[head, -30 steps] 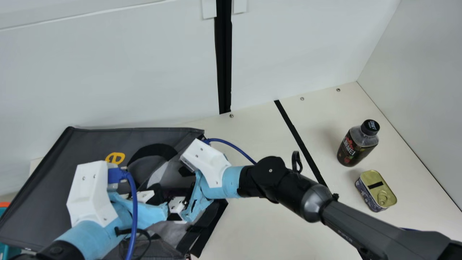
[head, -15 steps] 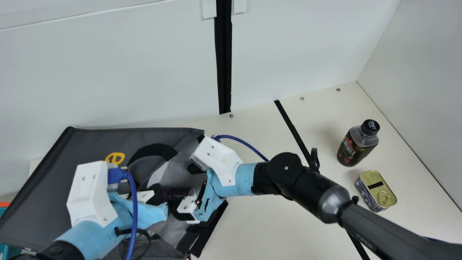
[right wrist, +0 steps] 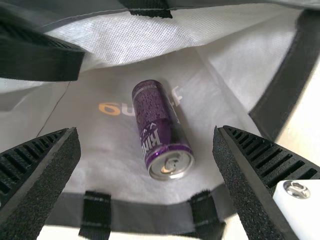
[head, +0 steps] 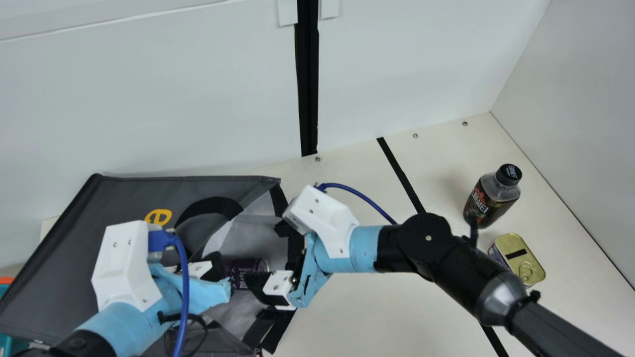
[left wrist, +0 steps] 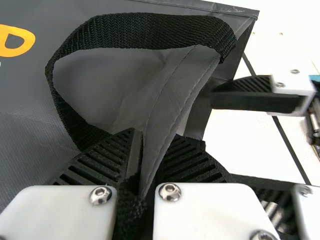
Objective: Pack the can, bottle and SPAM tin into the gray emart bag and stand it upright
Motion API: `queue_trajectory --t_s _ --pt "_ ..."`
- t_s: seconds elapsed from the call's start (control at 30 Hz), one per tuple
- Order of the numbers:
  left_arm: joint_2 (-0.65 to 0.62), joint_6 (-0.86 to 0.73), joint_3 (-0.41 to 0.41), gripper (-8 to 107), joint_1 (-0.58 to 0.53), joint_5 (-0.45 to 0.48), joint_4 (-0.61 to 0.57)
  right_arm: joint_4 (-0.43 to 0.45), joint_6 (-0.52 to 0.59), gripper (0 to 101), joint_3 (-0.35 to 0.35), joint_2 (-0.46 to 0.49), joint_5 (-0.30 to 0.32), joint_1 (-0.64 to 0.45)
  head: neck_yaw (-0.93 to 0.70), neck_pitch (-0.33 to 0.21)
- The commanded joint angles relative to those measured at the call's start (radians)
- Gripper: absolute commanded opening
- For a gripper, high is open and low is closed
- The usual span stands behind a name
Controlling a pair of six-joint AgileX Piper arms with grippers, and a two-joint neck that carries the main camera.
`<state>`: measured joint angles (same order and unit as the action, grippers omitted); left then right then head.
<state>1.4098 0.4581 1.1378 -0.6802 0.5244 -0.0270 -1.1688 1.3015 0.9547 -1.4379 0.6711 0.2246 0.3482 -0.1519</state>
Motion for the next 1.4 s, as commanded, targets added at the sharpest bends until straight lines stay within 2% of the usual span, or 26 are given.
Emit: queue_trajectory --t_s 0.0,0.57,0.9,1.37 --pt "0.0 0.0 0.0 -8 0.0 0.0 0.0 0.011 -0.013 95 -0.008 0.026 0.002 -0.008 0.001 -0.023" --pt "0.0 0.0 0.0 -8 0.0 0.0 0.0 0.148 -0.143 95 -0.061 0.219 0.046 -0.123 0.001 -0.023" --pt "0.0 0.0 0.0 -8 0.0 0.0 0.0 0.208 -0.203 95 -0.069 0.292 0.066 -0.213 0.001 -0.023" --pt "0.0 0.0 0.0 -8 0.0 0.0 0.0 0.325 -0.32 95 -0.07 0.371 0.039 -0.268 0.001 -0.023"
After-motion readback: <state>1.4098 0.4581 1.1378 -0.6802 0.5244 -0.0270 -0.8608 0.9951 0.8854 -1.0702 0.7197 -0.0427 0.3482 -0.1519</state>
